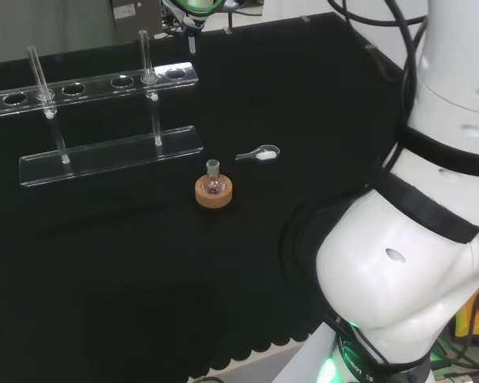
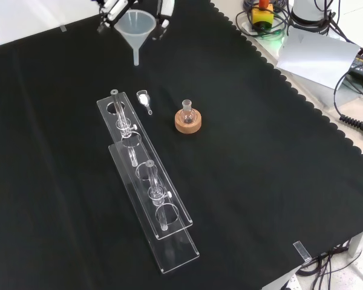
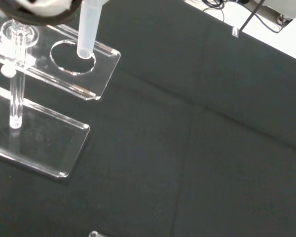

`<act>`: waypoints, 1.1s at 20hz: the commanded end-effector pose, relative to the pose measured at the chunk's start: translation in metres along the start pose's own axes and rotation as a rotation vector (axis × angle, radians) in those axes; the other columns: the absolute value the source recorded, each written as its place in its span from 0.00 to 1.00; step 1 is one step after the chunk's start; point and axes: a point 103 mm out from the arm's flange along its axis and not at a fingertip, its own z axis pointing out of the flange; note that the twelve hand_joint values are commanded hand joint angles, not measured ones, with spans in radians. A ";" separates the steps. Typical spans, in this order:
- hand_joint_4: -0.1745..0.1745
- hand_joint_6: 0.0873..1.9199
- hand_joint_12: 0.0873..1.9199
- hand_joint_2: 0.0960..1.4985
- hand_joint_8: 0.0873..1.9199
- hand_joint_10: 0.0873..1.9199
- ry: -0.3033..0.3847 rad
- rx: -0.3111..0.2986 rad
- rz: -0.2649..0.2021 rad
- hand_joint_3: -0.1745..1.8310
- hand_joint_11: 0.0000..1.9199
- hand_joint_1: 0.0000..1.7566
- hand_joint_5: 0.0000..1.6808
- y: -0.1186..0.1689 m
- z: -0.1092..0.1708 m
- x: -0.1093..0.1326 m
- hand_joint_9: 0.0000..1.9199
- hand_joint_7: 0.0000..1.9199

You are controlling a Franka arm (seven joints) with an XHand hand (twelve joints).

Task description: Place the funnel on the round-bottom flask.

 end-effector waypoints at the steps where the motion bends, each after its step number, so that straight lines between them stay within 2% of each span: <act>1: 0.34 0.02 0.69 0.42 0.38 0.31 0.005 -0.027 0.024 0.33 0.19 0.43 0.33 -0.030 0.000 0.006 0.44 0.27; 5: 0.34 0.02 0.69 0.42 0.38 0.32 0.005 -0.013 0.031 0.33 0.19 0.43 0.33 -0.047 0.004 0.010 0.44 0.27; 7: 0.34 0.02 0.69 0.42 0.38 0.32 0.009 -0.017 0.042 0.34 0.19 0.43 0.33 -0.061 0.015 0.013 0.44 0.27; 10: 0.34 0.02 0.69 0.42 0.38 0.32 0.009 0.013 0.052 0.34 0.19 0.43 0.33 -0.075 0.033 0.018 0.44 0.27; 22: 0.33 0.02 0.69 0.42 0.38 0.32 0.040 0.051 0.033 0.34 0.21 0.43 0.33 -0.084 0.102 0.041 0.45 0.28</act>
